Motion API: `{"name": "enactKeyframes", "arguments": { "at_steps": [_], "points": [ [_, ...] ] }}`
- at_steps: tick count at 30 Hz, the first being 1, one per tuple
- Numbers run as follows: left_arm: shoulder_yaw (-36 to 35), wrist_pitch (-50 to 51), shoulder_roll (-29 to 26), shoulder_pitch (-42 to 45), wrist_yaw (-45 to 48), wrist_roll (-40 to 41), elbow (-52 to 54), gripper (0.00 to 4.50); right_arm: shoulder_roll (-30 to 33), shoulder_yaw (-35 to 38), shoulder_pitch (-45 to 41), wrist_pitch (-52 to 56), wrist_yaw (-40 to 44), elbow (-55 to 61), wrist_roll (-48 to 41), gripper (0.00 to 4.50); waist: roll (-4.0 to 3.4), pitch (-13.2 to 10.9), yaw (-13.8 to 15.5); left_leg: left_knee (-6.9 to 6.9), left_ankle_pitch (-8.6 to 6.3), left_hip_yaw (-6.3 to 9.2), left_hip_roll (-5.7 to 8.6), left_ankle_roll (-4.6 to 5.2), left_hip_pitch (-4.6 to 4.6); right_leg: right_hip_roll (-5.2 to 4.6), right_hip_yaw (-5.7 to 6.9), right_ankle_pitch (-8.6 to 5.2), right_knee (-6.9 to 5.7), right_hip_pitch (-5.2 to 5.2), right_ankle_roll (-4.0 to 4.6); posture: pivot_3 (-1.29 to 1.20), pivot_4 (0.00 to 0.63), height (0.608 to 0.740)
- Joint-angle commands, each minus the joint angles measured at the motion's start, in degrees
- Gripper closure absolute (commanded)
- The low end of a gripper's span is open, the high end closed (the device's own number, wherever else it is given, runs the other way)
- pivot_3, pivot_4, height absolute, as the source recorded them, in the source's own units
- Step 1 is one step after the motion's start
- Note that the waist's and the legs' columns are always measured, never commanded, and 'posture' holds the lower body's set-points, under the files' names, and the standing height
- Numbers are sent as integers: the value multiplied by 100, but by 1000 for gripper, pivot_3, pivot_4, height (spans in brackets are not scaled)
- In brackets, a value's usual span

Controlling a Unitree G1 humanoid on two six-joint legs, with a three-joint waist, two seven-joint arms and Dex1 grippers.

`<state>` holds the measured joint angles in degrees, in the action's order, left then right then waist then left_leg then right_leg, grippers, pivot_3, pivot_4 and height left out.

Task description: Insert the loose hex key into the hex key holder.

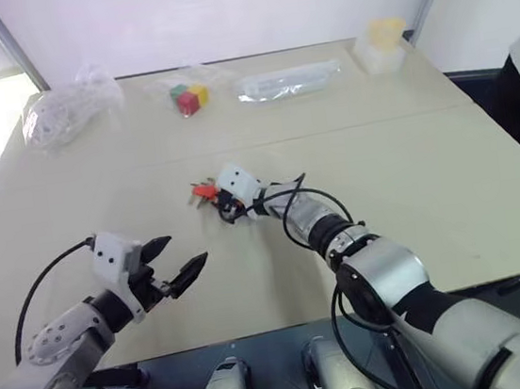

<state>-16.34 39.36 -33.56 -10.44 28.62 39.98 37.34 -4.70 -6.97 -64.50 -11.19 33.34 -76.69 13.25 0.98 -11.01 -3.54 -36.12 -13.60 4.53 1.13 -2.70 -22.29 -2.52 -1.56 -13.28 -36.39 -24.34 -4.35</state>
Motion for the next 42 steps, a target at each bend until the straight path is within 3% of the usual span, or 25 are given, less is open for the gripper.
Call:
{"name": "enactKeyframes", "arguments": {
  "at_steps": [1, 11, 15, 18, 19, 42],
  "points": [
    [-12, -74, -39, 18, -2, 8, 209, 0, -58, -8, 57, -26, 141, 98, -37, 3539, 0, 0, -13, 0, 0, 0, 0, 0, 0, 0, 0, 0, 0, 0, 0, 0, 150, 740],
    [91, -90, -47, 128, 45, -19, 105, 0, -61, 145, -52, -28, 168, 173, -219, 3539, 0, 0, -40, 2, 0, 2, 0, 0, 0, 0, 1, 1, 1, 0, -2, 0, 150, 740],
    [110, -100, -66, 165, 71, -32, 59, 0, -99, 168, -140, 0, 64, 161, -227, 1824, 0, 0, -40, 3, 0, 1, 0, 0, 0, 0, 1, 1, 1, -1, -2, 0, 150, 740],
    [106, -105, -65, 170, 76, -43, 51, 0, -129, 205, -185, 58, 52, 146, -235, 241, -1, 0, -45, 4, 0, 1, 0, 0, 0, 0, 1, 1, 1, -2, -2, 0, 150, 740],
    [103, -106, -62, 172, 77, -47, 48, 0, -133, 185, -195, 55, 52, 143, -204, 65, -1, 0, -44, 4, 0, 1, 0, 0, 0, 0, 1, 1, 1, -2, -2, 0, 150, 740],
    [-45, -154, 71, -219, -189, -42, 422, 0, -208, 411, -534, 725, 15, -105, -183, 65, -1, -1, -43, 5, 0, 2, -1, 0, -1, -1, 1, 0, 3, -2, 0, 0, 150, 740]
  ]
}}
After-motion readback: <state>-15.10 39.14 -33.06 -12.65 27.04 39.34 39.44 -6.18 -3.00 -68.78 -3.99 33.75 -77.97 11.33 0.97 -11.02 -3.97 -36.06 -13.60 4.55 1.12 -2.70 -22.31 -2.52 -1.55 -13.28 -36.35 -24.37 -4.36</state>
